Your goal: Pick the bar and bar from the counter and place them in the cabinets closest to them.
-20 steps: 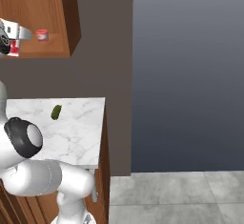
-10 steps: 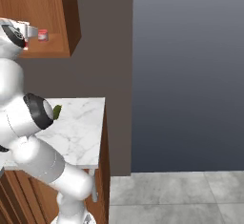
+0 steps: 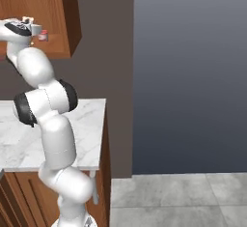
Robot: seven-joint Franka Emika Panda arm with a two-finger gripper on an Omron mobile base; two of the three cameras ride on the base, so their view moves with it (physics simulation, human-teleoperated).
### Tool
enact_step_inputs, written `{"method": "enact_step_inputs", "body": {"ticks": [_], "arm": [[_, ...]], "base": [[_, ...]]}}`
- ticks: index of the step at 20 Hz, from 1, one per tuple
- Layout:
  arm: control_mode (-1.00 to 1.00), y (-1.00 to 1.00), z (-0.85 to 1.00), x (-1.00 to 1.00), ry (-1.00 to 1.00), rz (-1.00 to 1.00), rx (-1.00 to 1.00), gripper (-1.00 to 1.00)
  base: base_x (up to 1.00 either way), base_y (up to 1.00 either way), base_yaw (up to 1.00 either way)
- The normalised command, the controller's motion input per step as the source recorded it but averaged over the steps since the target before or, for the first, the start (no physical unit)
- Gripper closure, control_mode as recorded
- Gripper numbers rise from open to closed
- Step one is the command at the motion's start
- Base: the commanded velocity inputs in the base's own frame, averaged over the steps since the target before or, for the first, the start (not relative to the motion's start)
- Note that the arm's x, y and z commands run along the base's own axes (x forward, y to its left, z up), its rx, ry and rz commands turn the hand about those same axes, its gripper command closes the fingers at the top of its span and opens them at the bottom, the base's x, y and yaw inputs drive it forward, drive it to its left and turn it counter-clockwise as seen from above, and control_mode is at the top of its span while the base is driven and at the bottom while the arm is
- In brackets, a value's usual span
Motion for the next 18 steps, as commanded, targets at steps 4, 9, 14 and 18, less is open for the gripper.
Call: {"method": "enact_step_inputs", "body": {"ticks": [4,9,14,18], "arm": [[-1.0,0.01,0.03,-0.1,0.0,-0.01,0.0,-1.0],[-1.0,0.0,0.0,-0.33,-0.01,0.0,0.0,-1.0],[-1.0,-0.07,0.01,-0.88,-0.09,0.0,0.0,-1.0],[-1.0,-0.2,0.07,-1.0,-0.06,0.01,-0.02,-1.0]], "base": [[0.0,0.0,0.0],[0.0,0.0,0.0],[0.0,0.0,0.0],[0.0,0.0,0.0]]}}
